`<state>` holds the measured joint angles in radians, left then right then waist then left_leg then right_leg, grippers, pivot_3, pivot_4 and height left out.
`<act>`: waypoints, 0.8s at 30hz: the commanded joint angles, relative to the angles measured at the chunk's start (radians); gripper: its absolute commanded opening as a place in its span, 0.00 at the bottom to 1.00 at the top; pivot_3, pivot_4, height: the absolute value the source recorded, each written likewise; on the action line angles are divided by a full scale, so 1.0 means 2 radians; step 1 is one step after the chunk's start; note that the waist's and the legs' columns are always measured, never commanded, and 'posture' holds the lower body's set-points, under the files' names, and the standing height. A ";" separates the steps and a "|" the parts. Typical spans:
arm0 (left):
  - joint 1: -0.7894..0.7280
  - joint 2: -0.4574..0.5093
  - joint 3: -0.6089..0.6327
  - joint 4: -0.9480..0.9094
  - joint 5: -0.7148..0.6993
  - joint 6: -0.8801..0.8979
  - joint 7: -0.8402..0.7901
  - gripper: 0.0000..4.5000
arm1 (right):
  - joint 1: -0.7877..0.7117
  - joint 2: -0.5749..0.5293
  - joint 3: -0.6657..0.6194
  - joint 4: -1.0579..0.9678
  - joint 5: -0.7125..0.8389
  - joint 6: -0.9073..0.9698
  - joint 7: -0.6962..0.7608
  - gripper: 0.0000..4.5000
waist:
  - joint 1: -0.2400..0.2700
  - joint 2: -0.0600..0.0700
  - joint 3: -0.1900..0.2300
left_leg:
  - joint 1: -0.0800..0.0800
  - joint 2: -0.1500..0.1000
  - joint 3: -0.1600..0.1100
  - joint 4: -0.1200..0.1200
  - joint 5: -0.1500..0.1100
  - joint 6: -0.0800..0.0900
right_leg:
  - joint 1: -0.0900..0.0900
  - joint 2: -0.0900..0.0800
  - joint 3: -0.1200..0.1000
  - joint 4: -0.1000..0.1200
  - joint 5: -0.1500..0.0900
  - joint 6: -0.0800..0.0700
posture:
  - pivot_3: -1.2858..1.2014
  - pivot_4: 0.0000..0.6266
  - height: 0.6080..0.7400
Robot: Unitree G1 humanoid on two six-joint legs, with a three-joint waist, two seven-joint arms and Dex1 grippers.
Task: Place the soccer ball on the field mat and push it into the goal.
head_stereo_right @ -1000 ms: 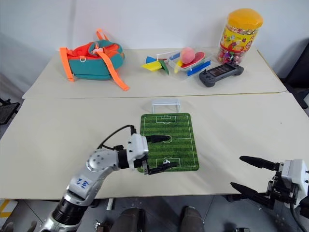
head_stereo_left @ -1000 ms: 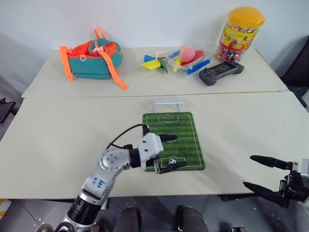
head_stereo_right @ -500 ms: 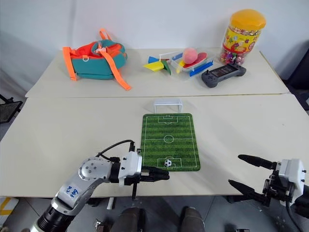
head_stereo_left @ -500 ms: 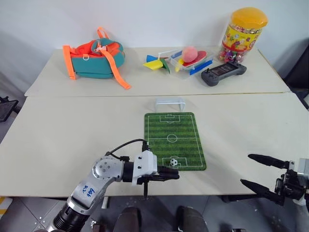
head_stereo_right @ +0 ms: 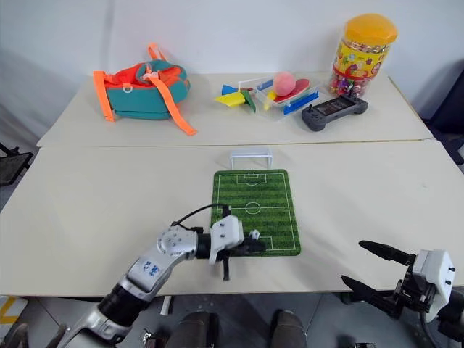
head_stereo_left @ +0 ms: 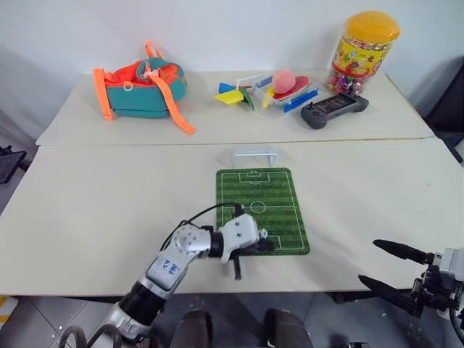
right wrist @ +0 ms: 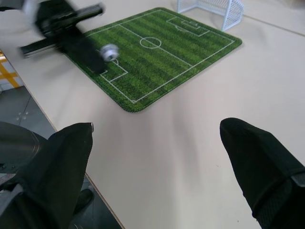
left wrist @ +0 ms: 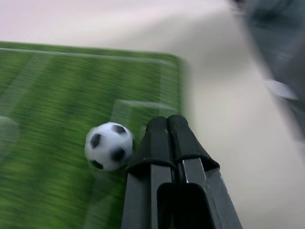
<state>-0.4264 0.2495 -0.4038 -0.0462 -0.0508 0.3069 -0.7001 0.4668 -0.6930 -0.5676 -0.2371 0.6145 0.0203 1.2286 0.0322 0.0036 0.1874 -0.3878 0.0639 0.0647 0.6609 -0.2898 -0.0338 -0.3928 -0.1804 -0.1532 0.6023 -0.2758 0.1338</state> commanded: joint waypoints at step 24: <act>0.048 0.046 0.156 -0.126 -0.146 0.123 -0.015 0.04 | -0.094 -0.021 0.026 0.059 -0.023 -0.017 -0.011 1.00 | -0.003 0.000 0.000 | 0.000 0.000 0.000 0.001 0.000 -0.001 | 0.000 0.000 0.001 0.000 0.000 0.000 | 0.52 0.24 1.00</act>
<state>-0.3326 0.3373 -0.1324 -0.2638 -0.2672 0.5323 -0.6908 0.2955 -0.7125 -0.5105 -0.1245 0.5670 -0.0011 1.1987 0.0257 0.0039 0.1872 -0.3876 0.0641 0.0656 0.6622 -0.2896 -0.0348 -0.3932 -0.1802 -0.1520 0.6031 -0.2753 0.1346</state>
